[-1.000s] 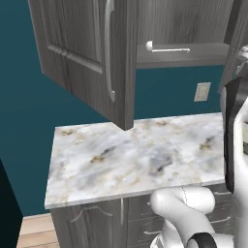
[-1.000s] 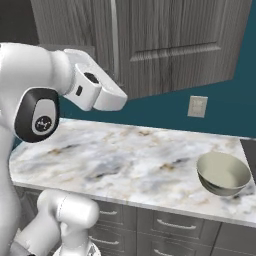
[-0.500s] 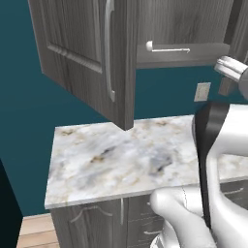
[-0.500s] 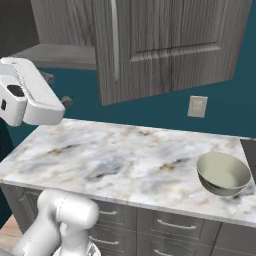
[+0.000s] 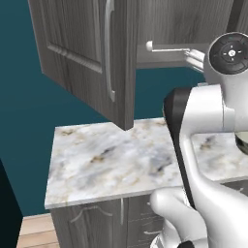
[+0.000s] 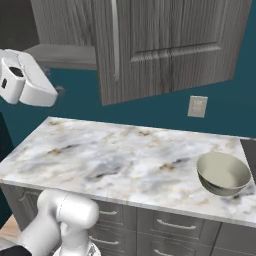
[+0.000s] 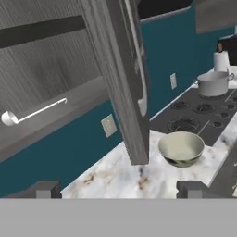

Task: Open the cabinet and move the ladle to the pot. Then close the cabinet.

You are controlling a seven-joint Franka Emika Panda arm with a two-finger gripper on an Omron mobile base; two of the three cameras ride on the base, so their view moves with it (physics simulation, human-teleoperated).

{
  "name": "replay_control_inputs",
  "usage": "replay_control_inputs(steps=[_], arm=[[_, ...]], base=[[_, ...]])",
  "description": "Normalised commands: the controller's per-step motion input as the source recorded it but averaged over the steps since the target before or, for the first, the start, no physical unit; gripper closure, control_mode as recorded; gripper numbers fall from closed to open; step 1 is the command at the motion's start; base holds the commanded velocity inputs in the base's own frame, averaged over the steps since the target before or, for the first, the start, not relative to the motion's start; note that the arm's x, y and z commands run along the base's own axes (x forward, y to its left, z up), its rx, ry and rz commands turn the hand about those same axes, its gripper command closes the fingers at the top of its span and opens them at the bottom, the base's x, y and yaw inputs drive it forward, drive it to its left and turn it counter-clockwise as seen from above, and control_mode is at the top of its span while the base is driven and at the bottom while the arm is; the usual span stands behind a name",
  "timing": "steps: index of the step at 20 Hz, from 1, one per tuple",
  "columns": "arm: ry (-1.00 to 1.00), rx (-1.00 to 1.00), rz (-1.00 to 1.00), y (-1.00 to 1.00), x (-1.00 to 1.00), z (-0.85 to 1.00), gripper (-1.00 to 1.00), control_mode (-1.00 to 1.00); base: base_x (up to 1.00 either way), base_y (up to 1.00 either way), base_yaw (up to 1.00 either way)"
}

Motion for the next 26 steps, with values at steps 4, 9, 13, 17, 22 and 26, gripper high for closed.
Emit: replay_control_inputs(steps=[4, 9, 13, 17, 22, 26], arm=[[0.05, 0.06, 0.0, 0.01, 0.59, 0.0, -1.0, -1.0], [0.0, 0.01, 0.0, 0.0, 0.82, 0.0, -1.0, -1.0], [0.0, 0.0, 0.0, 0.0, 0.81, 0.0, -1.0, -1.0], [0.0, 0.0, -0.01, -0.01, 0.76, 0.0, -1.0, -1.0], [0.0, -0.01, -0.13, -0.17, 0.37, 0.0, -1.0, -1.0], [0.0, -0.05, -0.26, -0.37, 0.16, 0.0, -1.0, -1.0]], base=[[0.0, 0.0, 0.0], [0.0, 0.0, 0.0], [0.0, 0.0, 0.0], [0.0, 0.0, 0.0], [0.0, 0.0, 0.0], [0.0, 0.0, 0.0]])
